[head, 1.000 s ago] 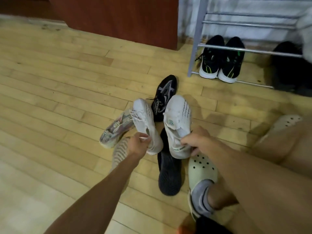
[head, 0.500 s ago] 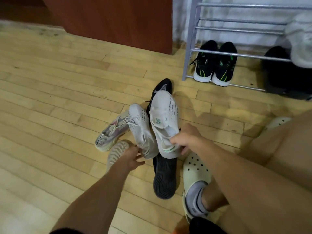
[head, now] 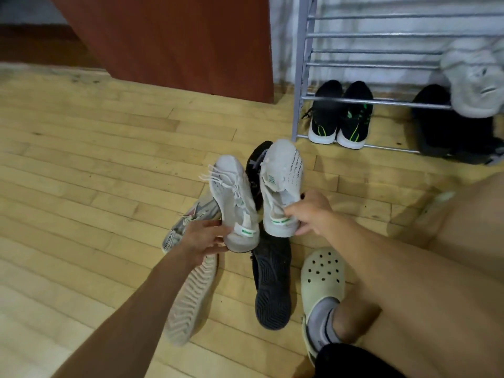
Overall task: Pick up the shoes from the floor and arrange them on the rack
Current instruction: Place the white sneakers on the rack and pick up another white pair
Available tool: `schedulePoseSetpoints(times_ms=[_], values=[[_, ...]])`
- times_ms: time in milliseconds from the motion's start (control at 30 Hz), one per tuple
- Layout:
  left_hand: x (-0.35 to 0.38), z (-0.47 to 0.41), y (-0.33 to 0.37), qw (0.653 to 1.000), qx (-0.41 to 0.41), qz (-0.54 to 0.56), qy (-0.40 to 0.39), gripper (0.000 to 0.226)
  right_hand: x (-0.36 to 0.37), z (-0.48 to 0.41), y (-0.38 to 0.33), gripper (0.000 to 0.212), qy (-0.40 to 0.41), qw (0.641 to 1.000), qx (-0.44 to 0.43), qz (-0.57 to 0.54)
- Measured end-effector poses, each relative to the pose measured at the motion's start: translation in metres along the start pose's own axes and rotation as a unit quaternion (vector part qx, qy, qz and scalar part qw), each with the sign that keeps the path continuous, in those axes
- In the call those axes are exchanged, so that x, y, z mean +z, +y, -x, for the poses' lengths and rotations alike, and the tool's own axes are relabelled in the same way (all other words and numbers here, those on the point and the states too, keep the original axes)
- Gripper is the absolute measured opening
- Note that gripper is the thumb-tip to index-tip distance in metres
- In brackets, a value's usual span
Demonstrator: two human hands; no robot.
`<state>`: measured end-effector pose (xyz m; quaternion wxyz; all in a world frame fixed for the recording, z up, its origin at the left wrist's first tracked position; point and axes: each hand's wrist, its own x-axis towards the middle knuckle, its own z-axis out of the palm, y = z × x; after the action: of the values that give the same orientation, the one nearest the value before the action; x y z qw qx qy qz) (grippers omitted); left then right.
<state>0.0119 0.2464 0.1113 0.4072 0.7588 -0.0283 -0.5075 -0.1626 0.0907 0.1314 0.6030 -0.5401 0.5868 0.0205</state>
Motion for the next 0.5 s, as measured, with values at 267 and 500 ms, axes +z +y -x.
schedulePoseSetpoints(times_ms=[267,500], values=[[0.03,0.037,0.088,0.989,0.113,-0.097,-0.022,0.04,-0.055,0.011,-0.039,0.049,0.029,0.993,0.008,-0.11],[0.113,0.023,0.139,0.983,0.104,-0.116,-0.093,0.033,-0.146,0.022,-0.052,0.044,0.094,0.991,-0.025,-0.091]])
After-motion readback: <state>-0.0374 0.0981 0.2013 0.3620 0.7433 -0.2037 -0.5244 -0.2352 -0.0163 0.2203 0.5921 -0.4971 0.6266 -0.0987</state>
